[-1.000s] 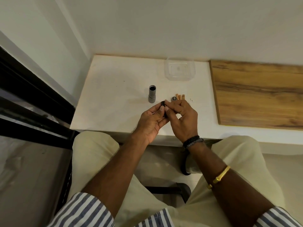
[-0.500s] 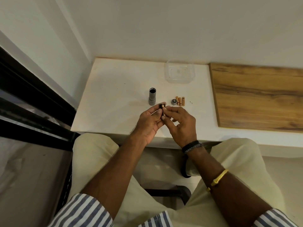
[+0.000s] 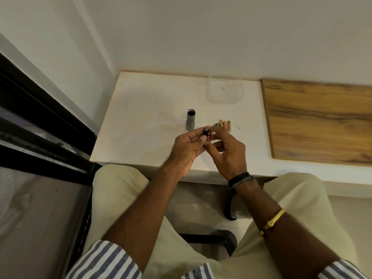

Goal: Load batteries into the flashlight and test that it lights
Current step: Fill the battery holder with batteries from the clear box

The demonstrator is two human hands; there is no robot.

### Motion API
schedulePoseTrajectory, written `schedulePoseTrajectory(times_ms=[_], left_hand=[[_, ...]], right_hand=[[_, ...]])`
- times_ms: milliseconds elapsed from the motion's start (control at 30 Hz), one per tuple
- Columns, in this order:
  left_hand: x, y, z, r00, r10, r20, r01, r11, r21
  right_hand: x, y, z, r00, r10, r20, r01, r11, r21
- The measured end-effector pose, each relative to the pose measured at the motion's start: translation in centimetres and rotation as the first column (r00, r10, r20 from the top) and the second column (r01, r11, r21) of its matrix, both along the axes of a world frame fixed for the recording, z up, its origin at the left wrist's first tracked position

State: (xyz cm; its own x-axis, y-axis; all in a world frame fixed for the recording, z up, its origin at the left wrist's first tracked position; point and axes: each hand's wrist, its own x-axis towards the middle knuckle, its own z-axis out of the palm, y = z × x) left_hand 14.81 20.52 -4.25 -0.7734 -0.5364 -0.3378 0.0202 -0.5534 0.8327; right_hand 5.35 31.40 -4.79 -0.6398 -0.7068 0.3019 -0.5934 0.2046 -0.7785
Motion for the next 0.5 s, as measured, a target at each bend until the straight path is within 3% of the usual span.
schedulePoseTrajectory(times_ms=[367,500], left_hand=[[-0.15,-0.39,0.23,0.994,-0.036,0.105,0.051,0.988,-0.146],[-0.31,-0.71,0.59,0.994,-0.026,0.106,0.045,0.983,-0.177]], right_hand=[[-0.5,-0.4,-0.05,0.999,-0.009,0.041,0.01,0.999,-0.045],[-0.87,-0.66,-0.19,0.975,-0.056,0.216,0.074,0.994,-0.079]])
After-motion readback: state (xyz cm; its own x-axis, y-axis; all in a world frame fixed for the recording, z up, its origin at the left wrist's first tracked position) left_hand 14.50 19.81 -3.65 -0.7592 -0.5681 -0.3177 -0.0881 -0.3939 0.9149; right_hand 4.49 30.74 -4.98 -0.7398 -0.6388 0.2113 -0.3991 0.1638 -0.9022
